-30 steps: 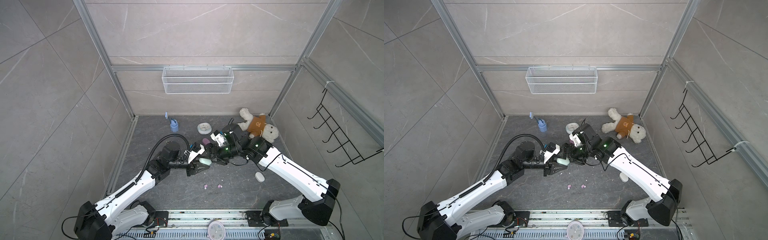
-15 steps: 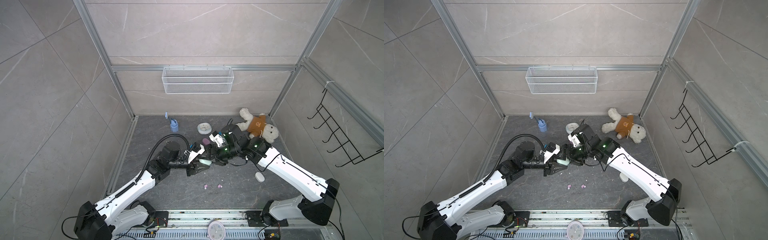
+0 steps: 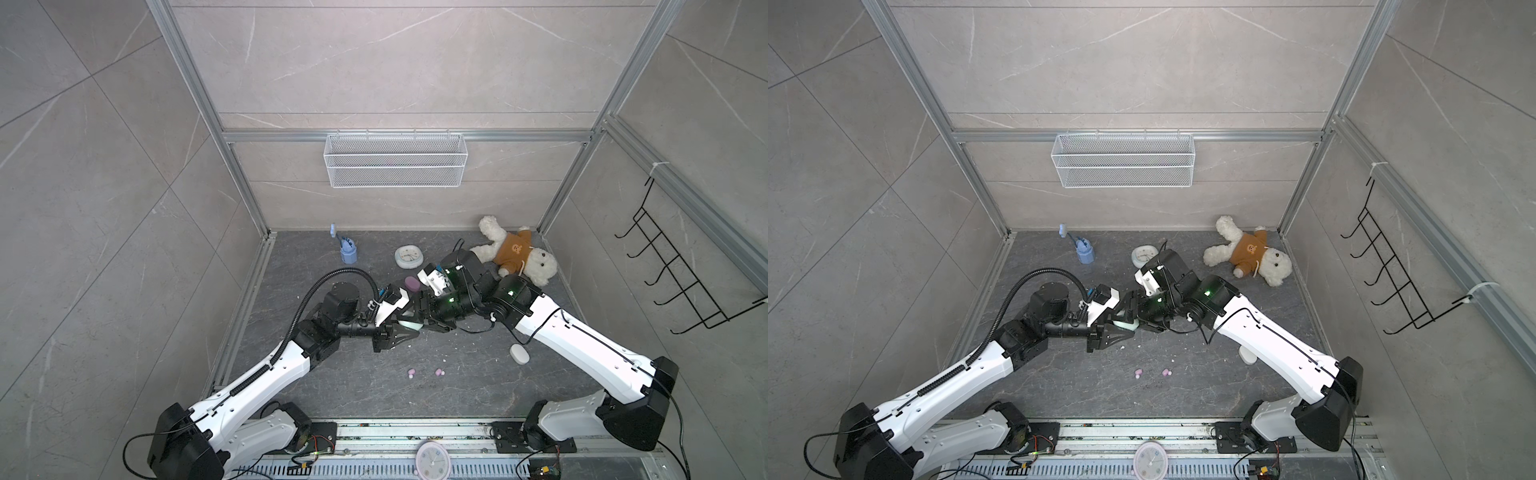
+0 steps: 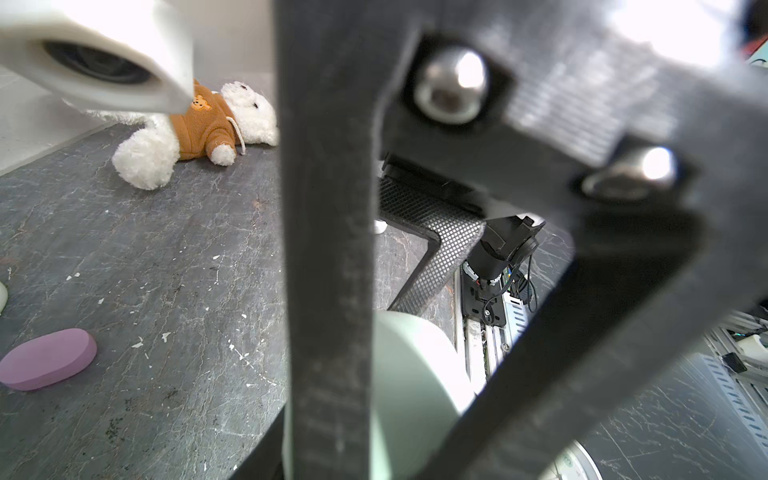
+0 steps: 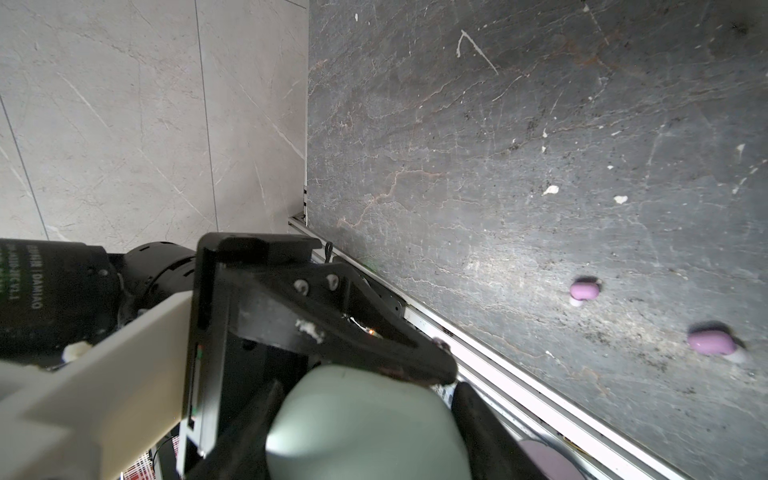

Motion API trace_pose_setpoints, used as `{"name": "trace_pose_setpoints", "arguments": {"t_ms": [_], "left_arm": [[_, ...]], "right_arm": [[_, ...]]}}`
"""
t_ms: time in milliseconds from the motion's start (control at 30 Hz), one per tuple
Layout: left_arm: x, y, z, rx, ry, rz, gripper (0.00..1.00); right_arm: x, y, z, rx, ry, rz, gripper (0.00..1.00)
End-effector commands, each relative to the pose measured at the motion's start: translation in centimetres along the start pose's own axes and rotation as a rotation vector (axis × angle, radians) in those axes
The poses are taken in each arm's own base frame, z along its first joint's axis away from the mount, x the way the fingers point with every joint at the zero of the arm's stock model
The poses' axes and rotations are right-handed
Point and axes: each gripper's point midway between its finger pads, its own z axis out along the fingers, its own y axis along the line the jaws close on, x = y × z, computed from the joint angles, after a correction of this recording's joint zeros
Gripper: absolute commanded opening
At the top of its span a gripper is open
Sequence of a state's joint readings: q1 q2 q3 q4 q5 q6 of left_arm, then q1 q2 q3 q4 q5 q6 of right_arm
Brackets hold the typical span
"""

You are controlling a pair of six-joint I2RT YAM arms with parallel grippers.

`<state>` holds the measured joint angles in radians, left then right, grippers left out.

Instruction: Insert the wireless bluetooth earbuds into the charging case

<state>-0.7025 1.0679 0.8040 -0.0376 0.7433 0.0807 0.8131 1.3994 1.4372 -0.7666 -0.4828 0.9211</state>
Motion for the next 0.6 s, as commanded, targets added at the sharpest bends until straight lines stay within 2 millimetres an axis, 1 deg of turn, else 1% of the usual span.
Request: {"name": "trace_pose_setpoints", "arguments": {"t_ms": [0,67,167,233,300,333,400,433,500,567], "left_arm": [[-1.6,-0.7,-0.3,0.015,-0.042,0.066,0.16],[-1.7,-0.6,-0.3,0.015,-0.042,0.064,0.17],[-1.7,-0.6,-0.3,0.012,-0.046,0.059,0.32],[-1.7,-0.4,-0.4,0.000,-0.052,0.050,0.49],[-1.6,-0.3,-0.5,-0.017,-0.050,0.037,0.68],[-1.5,-0.1,-0.6,-0.031,-0.051,0.033,0.79],[-1.2,0.2,-0.8,-0.062,-0.048,0.022,0.96],[-1.0,0.4,-1.0,-0.084,-0.046,0.015,1.00],[-0.6,0.7,-1.4,-0.125,-0.045,-0.002,1.00],[0.1,1.5,-1.9,-0.191,-0.040,-0.026,1.00]], "right_arm": [[0.2,0.6,0.0,-0.022,0.007,-0.004,0.55],[0.1,0.7,-0.2,-0.024,0.001,-0.006,0.53],[0.1,0.7,-0.5,-0.017,-0.013,-0.011,0.51],[-0.1,0.3,-1.0,0.001,-0.031,-0.011,0.51],[-0.2,-0.5,-1.5,0.028,-0.050,0.000,0.51],[-0.3,-1.1,-1.8,0.039,-0.063,0.005,0.51],[-0.6,-2.5,-2.6,0.077,-0.086,0.017,0.51],[-0.6,-3.3,-3.2,0.099,-0.097,0.024,0.51],[-1.0,-5.0,-4.2,0.136,-0.127,0.039,0.52],[-1.6,-7.8,-5.5,0.209,-0.169,0.065,0.52]]}}
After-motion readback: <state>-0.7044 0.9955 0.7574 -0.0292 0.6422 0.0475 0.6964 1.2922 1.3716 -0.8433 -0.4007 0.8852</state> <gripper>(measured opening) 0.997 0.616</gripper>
